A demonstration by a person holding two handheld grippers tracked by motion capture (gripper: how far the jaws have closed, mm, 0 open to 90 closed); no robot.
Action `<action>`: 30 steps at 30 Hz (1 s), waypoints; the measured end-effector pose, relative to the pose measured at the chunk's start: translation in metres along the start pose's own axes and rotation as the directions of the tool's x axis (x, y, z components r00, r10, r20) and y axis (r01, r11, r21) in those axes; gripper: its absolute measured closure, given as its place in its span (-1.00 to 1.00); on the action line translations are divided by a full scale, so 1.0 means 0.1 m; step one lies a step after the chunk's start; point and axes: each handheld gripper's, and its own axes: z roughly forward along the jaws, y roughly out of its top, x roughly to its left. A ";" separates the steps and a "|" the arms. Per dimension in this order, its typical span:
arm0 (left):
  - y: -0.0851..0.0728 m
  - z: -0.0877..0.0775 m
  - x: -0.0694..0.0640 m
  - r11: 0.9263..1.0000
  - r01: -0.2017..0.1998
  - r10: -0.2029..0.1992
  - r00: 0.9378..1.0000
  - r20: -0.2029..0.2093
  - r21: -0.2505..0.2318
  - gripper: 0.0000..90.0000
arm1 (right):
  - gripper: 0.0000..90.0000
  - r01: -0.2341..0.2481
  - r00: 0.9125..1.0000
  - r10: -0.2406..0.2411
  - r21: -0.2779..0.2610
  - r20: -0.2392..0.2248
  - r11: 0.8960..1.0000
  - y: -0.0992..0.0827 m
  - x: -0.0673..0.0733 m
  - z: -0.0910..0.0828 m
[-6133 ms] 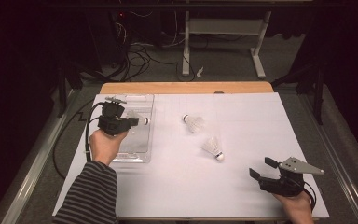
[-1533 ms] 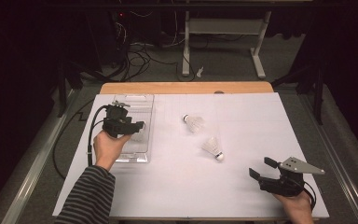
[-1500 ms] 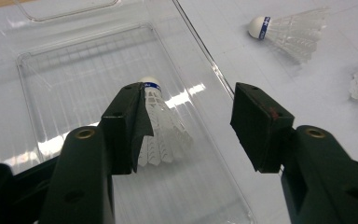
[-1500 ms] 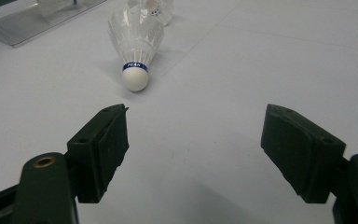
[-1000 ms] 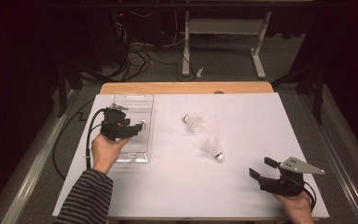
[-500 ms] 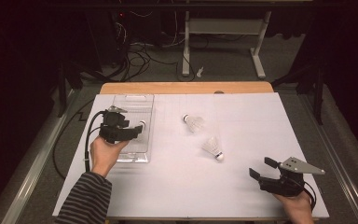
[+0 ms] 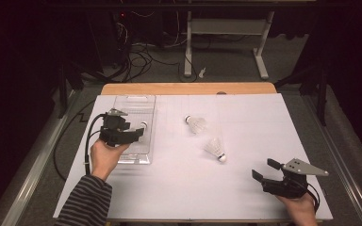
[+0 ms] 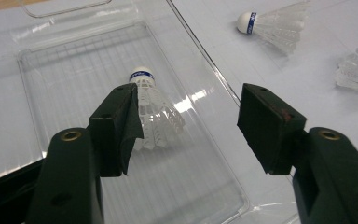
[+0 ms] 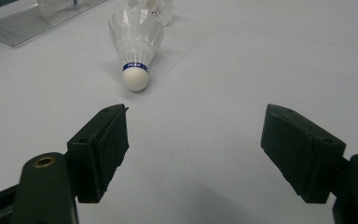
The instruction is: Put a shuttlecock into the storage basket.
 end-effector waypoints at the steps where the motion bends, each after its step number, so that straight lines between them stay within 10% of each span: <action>1: 0.00 -0.01 0.00 1.000 0.000 0.000 1.000 0.002 -0.001 -0.12 | -0.48 0.000 1.000 0.000 0.000 0.000 1.000 0.00 0.00 0.00; 30: -0.14 -0.17 -0.03 0.999 -0.010 0.013 0.998 0.057 -0.045 -0.12 | -0.48 0.000 1.000 0.000 0.001 0.000 1.000 0.00 0.00 0.00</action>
